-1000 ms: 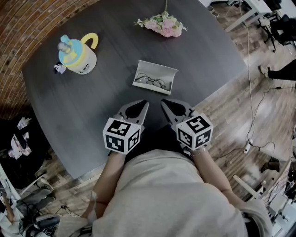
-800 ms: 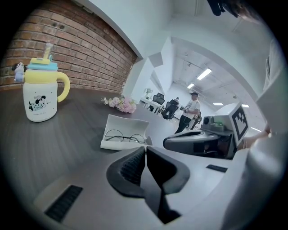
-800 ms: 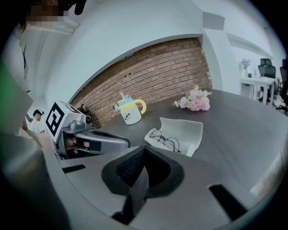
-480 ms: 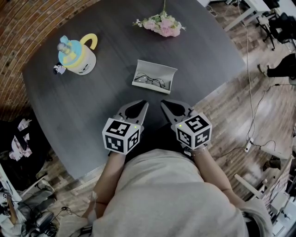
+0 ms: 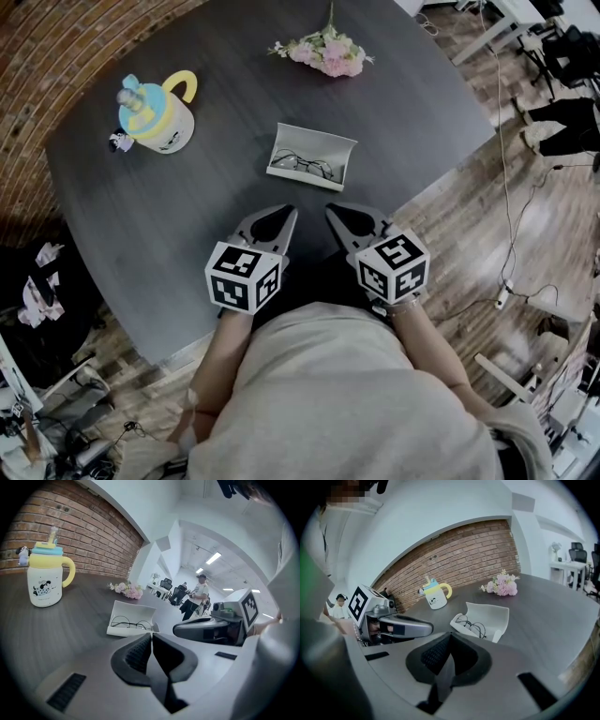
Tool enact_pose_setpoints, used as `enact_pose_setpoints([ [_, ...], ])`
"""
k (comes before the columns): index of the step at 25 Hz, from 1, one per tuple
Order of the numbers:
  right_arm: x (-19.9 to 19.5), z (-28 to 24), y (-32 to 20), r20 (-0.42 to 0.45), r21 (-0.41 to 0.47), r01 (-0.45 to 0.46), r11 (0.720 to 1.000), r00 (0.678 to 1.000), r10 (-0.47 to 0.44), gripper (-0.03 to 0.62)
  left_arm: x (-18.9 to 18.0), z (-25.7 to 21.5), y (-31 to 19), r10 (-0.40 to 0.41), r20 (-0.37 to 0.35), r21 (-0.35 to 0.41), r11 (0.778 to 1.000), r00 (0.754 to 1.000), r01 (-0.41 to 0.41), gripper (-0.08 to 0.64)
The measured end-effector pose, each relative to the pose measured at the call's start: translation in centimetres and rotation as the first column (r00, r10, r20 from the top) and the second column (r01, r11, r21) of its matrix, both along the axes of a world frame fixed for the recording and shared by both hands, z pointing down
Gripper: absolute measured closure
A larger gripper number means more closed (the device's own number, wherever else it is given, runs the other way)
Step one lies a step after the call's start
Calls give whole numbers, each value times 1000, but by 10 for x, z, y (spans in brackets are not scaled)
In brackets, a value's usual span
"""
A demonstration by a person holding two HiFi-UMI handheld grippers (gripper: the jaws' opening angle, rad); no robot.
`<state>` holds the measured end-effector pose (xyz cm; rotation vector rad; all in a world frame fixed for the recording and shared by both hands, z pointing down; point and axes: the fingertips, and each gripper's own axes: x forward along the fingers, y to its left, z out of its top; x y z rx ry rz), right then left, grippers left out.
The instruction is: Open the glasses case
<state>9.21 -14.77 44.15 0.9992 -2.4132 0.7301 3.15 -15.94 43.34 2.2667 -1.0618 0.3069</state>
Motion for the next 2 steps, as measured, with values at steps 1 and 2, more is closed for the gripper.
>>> enact_pose_setpoints([
  [1,0,-1,0,0,1,-1,1000,1000,1,588,0,0,0,-2,0,0,1000,1000,2,531],
  [2,1,-1,0,0,2,-1,1000,1000,1,588,-1,-1,0,-4,-1,0,1000,1000,4,531],
])
